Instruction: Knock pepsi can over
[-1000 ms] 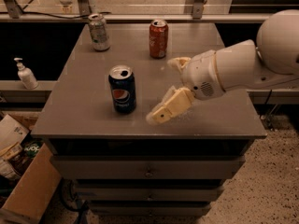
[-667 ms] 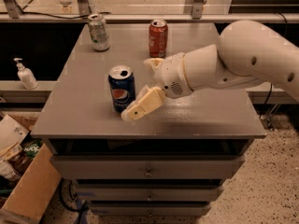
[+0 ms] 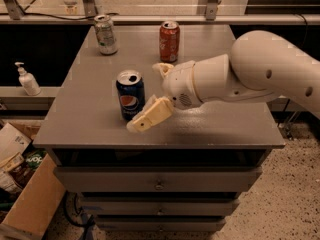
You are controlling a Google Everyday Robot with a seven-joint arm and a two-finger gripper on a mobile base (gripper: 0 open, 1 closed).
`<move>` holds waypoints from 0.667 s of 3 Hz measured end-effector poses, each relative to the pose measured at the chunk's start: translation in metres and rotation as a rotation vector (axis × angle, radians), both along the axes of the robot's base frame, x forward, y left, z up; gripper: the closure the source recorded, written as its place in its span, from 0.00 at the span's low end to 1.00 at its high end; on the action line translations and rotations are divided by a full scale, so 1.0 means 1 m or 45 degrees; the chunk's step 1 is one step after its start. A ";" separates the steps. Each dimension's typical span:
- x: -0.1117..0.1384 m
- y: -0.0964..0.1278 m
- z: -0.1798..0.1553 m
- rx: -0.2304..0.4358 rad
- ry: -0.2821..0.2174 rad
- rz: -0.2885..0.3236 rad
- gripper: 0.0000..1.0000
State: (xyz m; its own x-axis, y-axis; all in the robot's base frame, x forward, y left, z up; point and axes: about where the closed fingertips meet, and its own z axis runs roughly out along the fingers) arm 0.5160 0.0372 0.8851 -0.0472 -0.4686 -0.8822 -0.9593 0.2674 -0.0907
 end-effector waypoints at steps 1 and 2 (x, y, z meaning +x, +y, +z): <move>0.007 0.007 -0.008 0.019 -0.117 -0.036 0.00; 0.020 0.015 -0.014 0.049 -0.179 -0.053 0.00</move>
Offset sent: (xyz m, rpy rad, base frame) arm 0.0401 0.0216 -0.0242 0.0769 -0.1913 -0.0634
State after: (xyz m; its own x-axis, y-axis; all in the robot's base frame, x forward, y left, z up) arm 0.5360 0.0519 0.8711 0.0591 -0.4343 -0.8988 -0.9260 0.3125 -0.2119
